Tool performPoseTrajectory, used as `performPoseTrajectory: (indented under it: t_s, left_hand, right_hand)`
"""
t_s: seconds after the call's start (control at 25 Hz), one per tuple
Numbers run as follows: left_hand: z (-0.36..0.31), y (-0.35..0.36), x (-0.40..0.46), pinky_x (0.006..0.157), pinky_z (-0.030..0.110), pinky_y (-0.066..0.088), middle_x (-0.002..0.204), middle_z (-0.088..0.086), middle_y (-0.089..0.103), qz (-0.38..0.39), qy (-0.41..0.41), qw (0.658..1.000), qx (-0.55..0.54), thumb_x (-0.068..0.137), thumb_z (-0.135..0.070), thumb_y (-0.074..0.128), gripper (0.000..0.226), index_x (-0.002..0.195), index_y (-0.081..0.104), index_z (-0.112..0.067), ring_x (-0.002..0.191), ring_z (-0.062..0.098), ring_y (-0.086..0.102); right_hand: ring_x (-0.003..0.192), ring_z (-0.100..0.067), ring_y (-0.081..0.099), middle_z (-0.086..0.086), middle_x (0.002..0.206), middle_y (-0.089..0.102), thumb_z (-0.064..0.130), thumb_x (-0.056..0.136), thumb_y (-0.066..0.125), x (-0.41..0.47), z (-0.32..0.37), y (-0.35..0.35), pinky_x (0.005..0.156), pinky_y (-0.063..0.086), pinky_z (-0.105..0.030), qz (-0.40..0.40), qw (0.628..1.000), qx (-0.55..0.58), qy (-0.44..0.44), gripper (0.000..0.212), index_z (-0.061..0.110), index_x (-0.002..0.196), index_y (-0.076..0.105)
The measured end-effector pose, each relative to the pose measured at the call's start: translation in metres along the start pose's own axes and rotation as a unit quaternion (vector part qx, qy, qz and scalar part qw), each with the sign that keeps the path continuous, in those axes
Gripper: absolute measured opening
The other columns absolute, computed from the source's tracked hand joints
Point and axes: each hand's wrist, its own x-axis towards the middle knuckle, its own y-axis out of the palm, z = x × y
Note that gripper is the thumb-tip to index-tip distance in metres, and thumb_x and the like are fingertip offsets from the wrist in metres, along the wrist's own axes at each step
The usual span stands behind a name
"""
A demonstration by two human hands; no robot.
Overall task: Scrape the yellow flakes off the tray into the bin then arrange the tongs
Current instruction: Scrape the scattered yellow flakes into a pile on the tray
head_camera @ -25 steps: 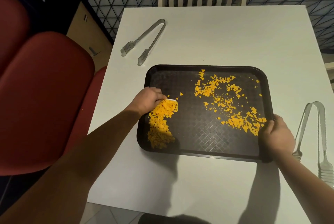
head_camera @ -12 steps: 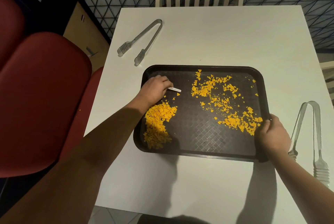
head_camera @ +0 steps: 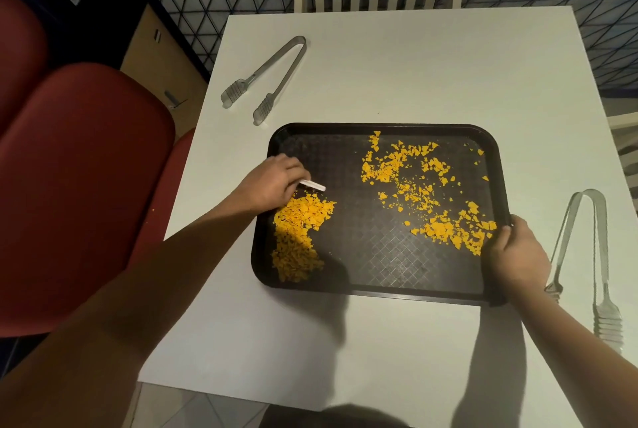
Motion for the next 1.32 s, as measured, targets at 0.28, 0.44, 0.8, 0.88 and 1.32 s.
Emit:
performPoseTrajectory:
  t_s: [0.28, 0.44, 0.8, 0.88, 1.32]
  left_hand:
    - [0.013, 0.009, 0.012, 0.088, 0.036, 0.042, 0.115, 0.012, 0.064, 0.018, -0.121, 0.992, -0.015, 0.093, -0.010, 0.048, 0.027, 0.114, 0.065, -0.010, 0.104, 0.032, 0.054]
    - [0.012, 0.009, -0.008, 0.085, 0.034, 0.038, 0.117, 0.007, 0.065, 0.065, -0.067, 0.995, -0.024, 0.091, -0.013, 0.052, 0.027, 0.114, 0.066, -0.014, 0.101, 0.028, 0.054]
    - [-0.056, 0.002, -0.023, 0.080, 0.039, 0.042, 0.109, 0.013, 0.059, -0.028, -0.251, 0.966, 0.052, 0.093, -0.009, 0.040, 0.028, 0.118, 0.051, -0.010, 0.097, 0.031, 0.056]
    - [-0.102, 0.021, -0.017, 0.071, 0.036, 0.046, 0.101, 0.012, 0.062, 0.002, -0.318, 0.947, -0.049, 0.094, -0.009, 0.038, 0.019, 0.111, 0.047, -0.010, 0.092, 0.029, 0.062]
    - [-0.158, 0.075, 0.010, 0.052, 0.027, 0.041, 0.078, 0.007, 0.071, -0.024, -0.413, 0.909, -0.048, 0.093, -0.007, 0.037, 0.022, 0.115, 0.039, -0.009, 0.071, 0.026, 0.070]
  right_hand:
    - [0.081, -0.043, 0.058, -0.020, 0.098, 0.063, 0.034, 0.090, 0.027, -0.001, 0.001, -0.001, 0.066, 0.040, -0.039, -0.007, 1.000, -0.008, -0.007, 0.031, 0.019, 0.109, 0.046]
    - [0.081, -0.044, 0.058, -0.020, 0.098, 0.063, 0.034, 0.089, 0.026, -0.001, 0.002, -0.002, 0.067, 0.040, -0.039, -0.002, 1.000, -0.006, -0.003, 0.033, 0.019, 0.110, 0.046]
    - [0.082, -0.042, 0.058, -0.018, 0.099, 0.063, 0.030, 0.092, 0.029, -0.001, 0.003, -0.003, 0.065, 0.036, -0.037, 0.012, 1.000, -0.006, 0.007, 0.024, 0.020, 0.109, 0.045]
    - [0.083, -0.041, 0.059, -0.017, 0.101, 0.063, 0.031, 0.091, 0.029, -0.001, 0.004, -0.004, 0.065, 0.036, -0.037, 0.017, 1.000, -0.004, 0.011, 0.027, 0.020, 0.110, 0.045]
    - [0.085, -0.042, 0.058, -0.020, 0.100, 0.062, 0.031, 0.086, 0.025, -0.003, 0.011, -0.015, 0.069, 0.041, -0.040, 0.030, 0.999, 0.024, -0.014, 0.039, 0.013, 0.111, 0.049]
